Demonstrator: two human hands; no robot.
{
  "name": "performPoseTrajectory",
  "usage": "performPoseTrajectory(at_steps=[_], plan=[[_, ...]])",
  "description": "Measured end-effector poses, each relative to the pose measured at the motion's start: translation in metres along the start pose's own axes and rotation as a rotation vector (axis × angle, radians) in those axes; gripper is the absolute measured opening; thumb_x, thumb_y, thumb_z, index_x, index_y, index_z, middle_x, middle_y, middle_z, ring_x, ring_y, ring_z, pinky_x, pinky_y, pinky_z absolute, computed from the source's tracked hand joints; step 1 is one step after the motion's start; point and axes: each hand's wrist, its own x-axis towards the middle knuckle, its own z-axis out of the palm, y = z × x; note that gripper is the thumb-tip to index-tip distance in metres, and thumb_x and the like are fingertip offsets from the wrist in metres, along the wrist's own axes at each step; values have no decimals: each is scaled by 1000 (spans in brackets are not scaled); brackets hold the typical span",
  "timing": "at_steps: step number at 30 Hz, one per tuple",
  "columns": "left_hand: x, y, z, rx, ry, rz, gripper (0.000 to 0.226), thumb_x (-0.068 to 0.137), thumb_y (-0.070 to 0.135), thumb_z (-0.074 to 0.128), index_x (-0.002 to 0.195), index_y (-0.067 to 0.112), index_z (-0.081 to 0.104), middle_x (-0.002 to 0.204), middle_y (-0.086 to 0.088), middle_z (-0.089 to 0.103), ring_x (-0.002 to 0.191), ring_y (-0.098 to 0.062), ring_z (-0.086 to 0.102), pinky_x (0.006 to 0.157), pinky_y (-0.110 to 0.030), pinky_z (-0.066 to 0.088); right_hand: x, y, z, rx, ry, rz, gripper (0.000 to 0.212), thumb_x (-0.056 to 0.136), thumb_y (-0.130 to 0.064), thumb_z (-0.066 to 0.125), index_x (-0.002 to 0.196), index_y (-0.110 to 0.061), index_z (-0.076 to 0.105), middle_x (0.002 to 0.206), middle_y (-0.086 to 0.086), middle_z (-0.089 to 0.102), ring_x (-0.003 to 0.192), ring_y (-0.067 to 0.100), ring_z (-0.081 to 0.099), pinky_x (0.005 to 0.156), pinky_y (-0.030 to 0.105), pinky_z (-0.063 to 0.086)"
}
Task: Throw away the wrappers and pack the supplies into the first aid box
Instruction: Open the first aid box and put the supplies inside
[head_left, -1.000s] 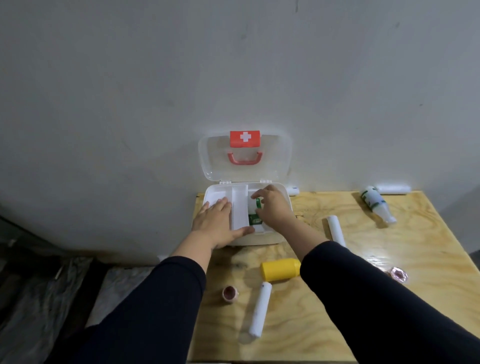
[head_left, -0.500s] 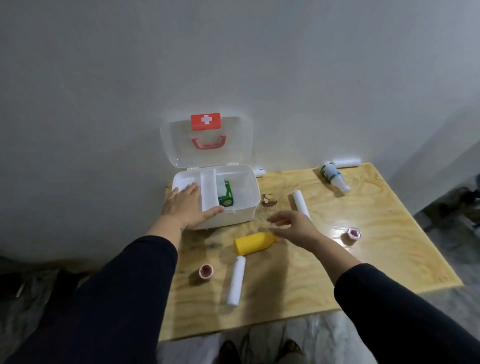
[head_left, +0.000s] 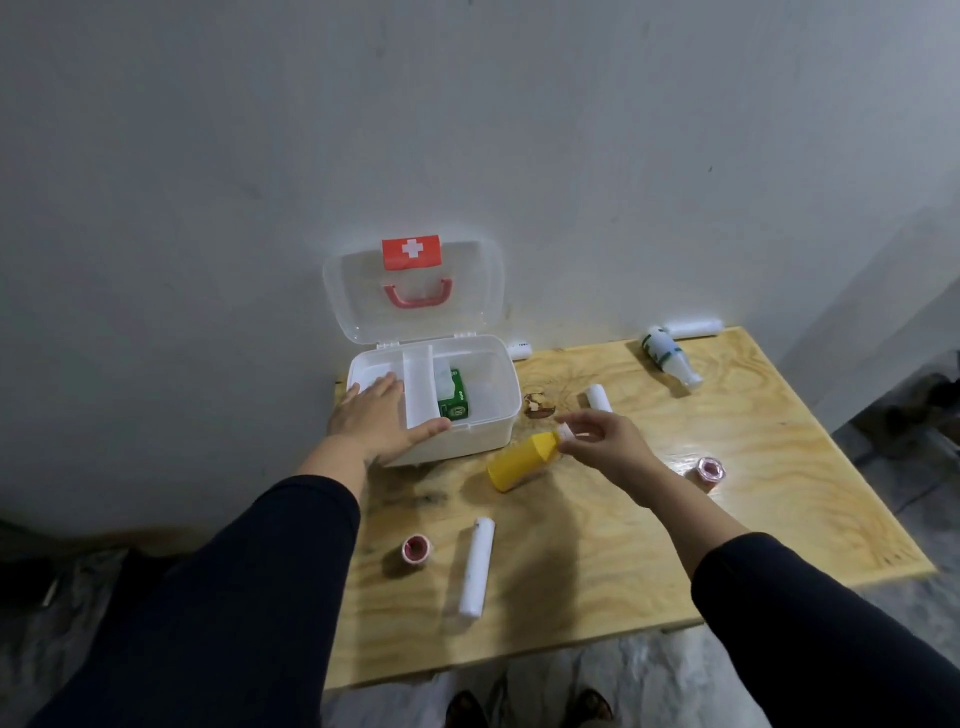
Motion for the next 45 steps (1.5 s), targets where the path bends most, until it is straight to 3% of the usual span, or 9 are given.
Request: performPoseTrajectory(at_steps=[4,6,10,17,20,26,35,41,45], plan=[[0,-1,0,-8,-3,8,107,78,85,28,155,12,17,165,-4,13,152,-17,12,125,-41,5,6,-20,-4,27,107,-34,32,83,-10,70,114,-19,69,94,3,68,72,3,61,70,25,53],[-1,0,-1,-13,-8,7,107,78,85,29,155,12,16,165,-3,13,152,-17,12,125,-41,5,10,-30,-8,-12,169,-48,32,85,-15,69,116,-21,68,95,9,73,69,6,61,68,25,51],[-2,2,-3,-18,-4,7,105,79,84,30,155,13,17,165,-4,14,152,-19,14,125,-42,7,19,-60,-21,-113,249,-142,35,87,-16,67,121,-21,65,103,9,72,93,17,67,80,32,57],[-5,2,-7,-76,6,16,100,78,83,35,150,15,28,160,-4,28,147,-23,27,124,-43,12,35,-124,-20,-260,341,-379,33,89,-21,62,122,-18,64,117,3,68,96,14,65,74,22,45],[-3,1,-7,-92,16,15,97,75,85,34,143,16,37,150,-2,42,137,-23,41,121,-45,19,41,-138,-5,-279,311,-431,33,89,-20,62,122,-17,64,118,5,67,97,16,66,75,22,46],[-1,-1,-1,-140,24,11,104,74,87,33,153,21,23,161,0,27,147,-22,28,124,-45,12,59,-125,41,-315,204,-390,34,87,-9,62,121,-14,65,120,9,66,103,21,64,93,37,54],[-6,3,-8,-154,-6,-11,104,78,82,40,155,16,16,165,0,13,152,-19,13,124,-40,4,82,-97,82,-452,125,-247,40,87,4,49,120,-11,65,125,8,63,114,23,59,98,29,46],[-2,11,-30,-203,48,-38,90,76,77,52,142,18,37,150,-1,42,135,-24,42,110,-40,37,81,-110,62,-504,59,-284,40,84,-4,60,123,-12,62,124,9,65,112,22,61,93,25,47],[16,43,-70,-187,174,90,61,93,50,52,144,20,40,149,0,44,134,-22,44,107,-39,39,80,-115,26,-549,60,-272,35,87,-13,60,122,-18,63,118,7,67,107,22,62,94,31,49]])
